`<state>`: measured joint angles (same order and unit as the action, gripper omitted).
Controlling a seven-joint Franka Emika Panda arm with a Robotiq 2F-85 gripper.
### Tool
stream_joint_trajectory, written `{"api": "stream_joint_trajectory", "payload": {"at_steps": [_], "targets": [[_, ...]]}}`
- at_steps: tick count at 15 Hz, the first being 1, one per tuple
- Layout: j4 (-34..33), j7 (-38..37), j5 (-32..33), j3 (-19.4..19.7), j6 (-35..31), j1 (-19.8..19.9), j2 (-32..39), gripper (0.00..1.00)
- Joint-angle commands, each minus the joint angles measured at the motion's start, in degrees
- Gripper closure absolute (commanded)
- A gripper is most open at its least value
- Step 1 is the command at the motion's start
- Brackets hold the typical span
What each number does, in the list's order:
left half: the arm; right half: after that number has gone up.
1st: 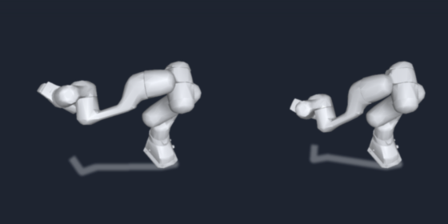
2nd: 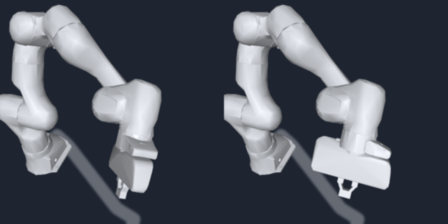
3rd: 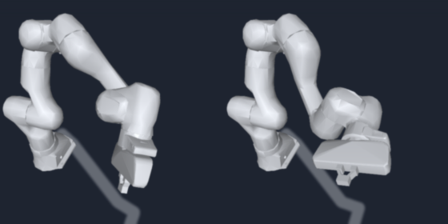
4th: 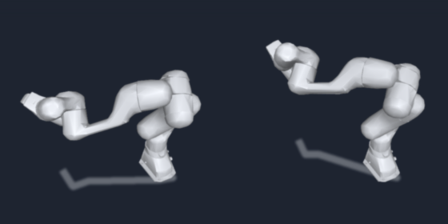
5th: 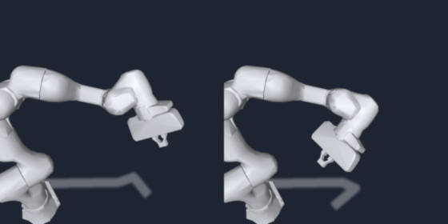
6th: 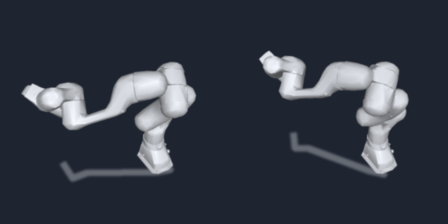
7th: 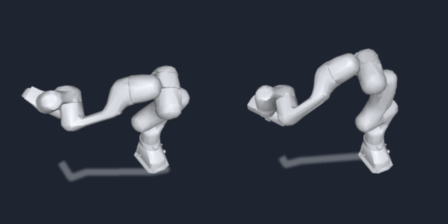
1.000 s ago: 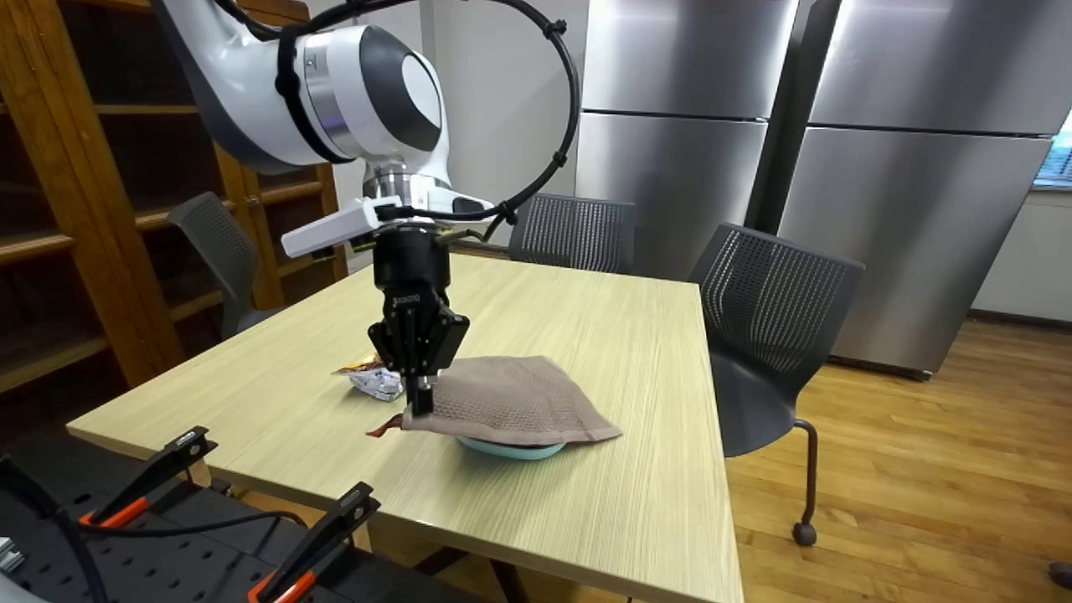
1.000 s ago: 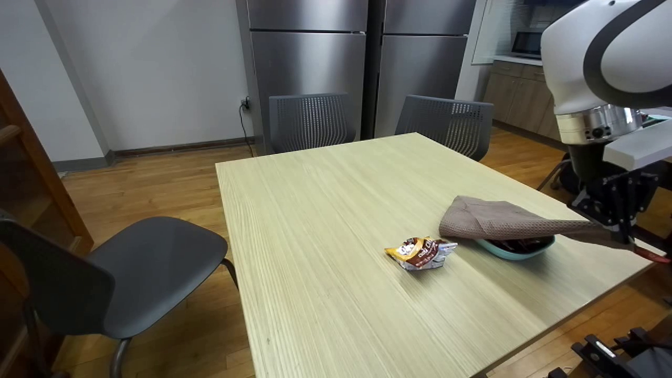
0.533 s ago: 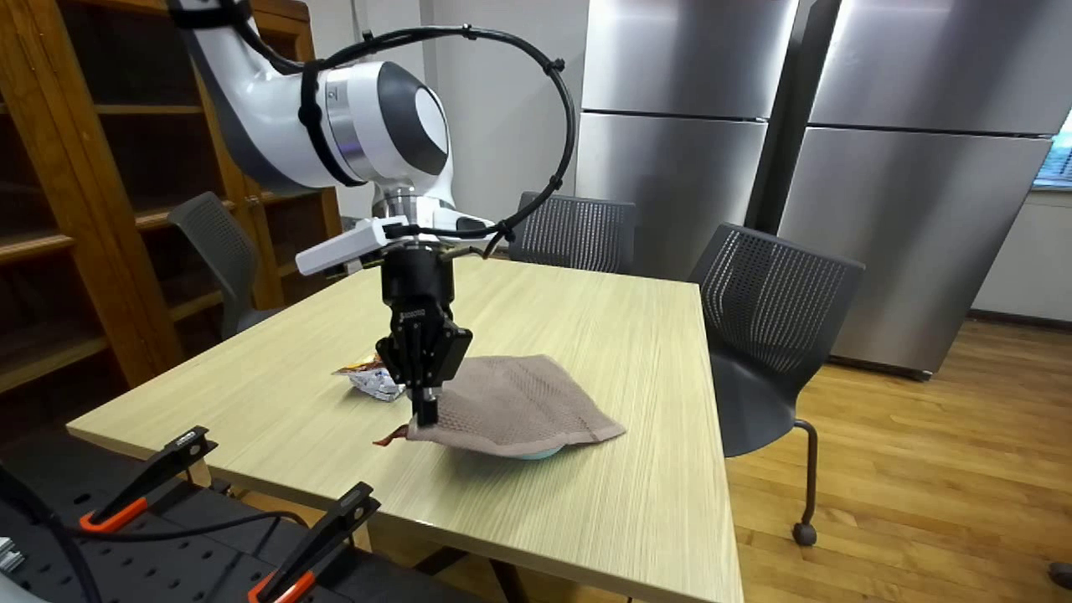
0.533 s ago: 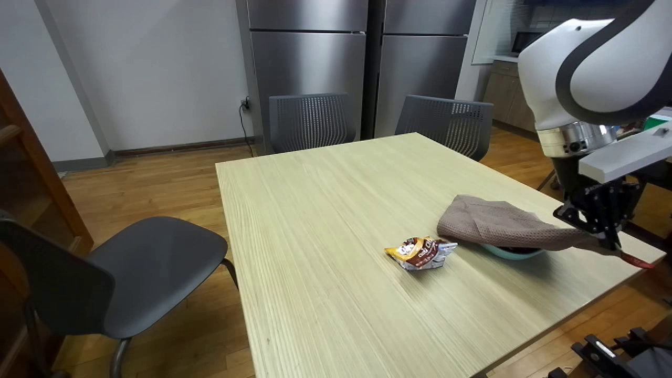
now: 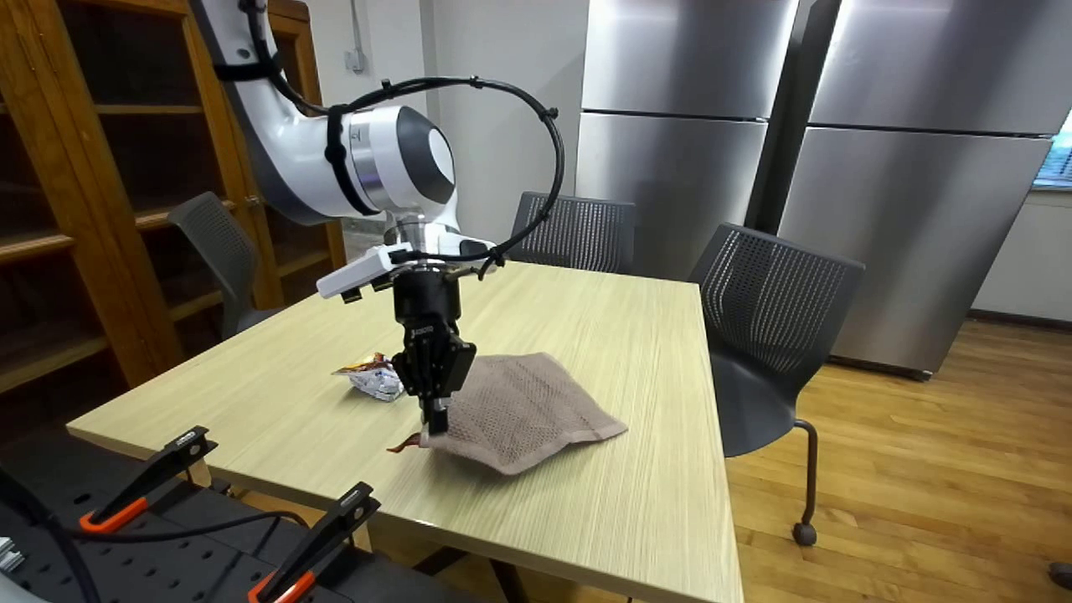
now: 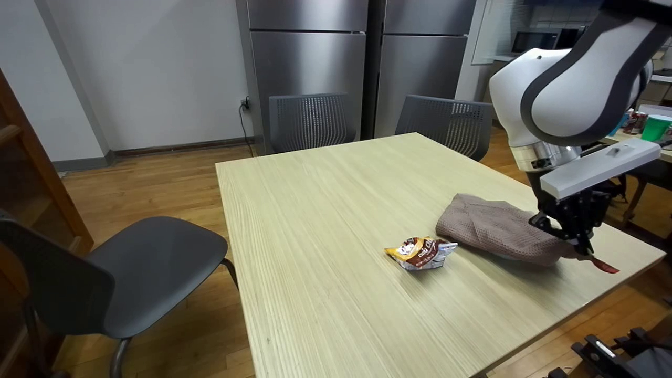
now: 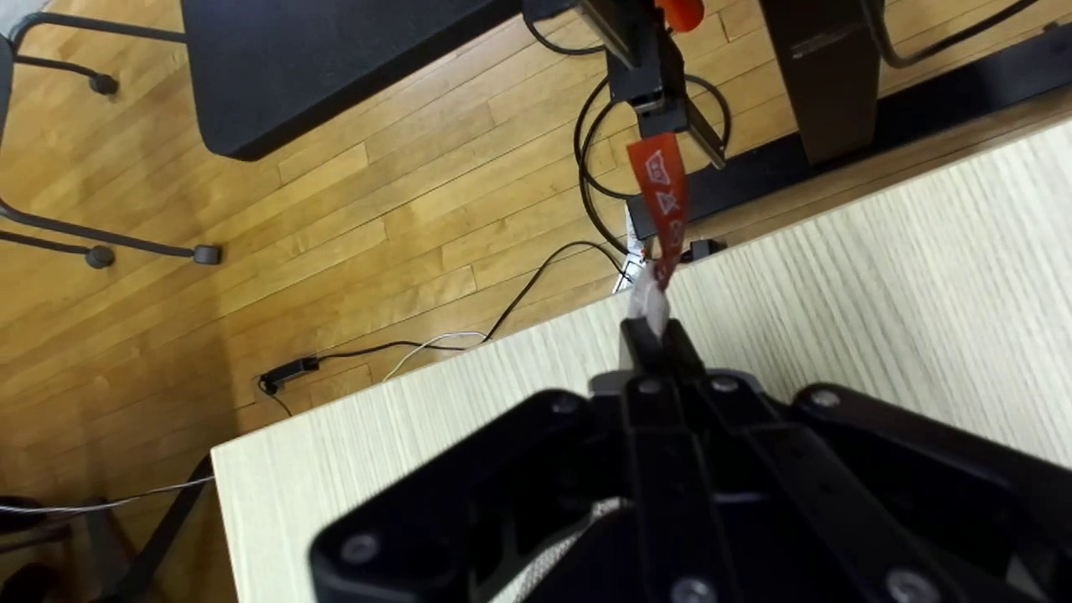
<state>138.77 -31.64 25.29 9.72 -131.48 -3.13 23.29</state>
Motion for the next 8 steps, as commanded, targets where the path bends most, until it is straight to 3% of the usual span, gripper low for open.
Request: {"api": "stream_joint_trajectory", "payload": {"at_steps": [1, 2, 3, 5, 8], "targets": [[-2.7, -4.2, -0.1, 1.1, -1.9, -1.6, 2.5, 0.99], [-3.1, -4.9, -0.2, 1.2, -2.5, -1.8, 2.9, 0.95], [-3.4, -5.5, -0.2, 1.4, -3.0, -1.9, 3.2, 0.7], [-3.7, -6.0, -0.6, 1.7, -3.8, -1.9, 3.3, 0.65], [-3.6, -5.3, -1.9, 1.5, -4.7, -1.4, 2.3, 0.45]]}}
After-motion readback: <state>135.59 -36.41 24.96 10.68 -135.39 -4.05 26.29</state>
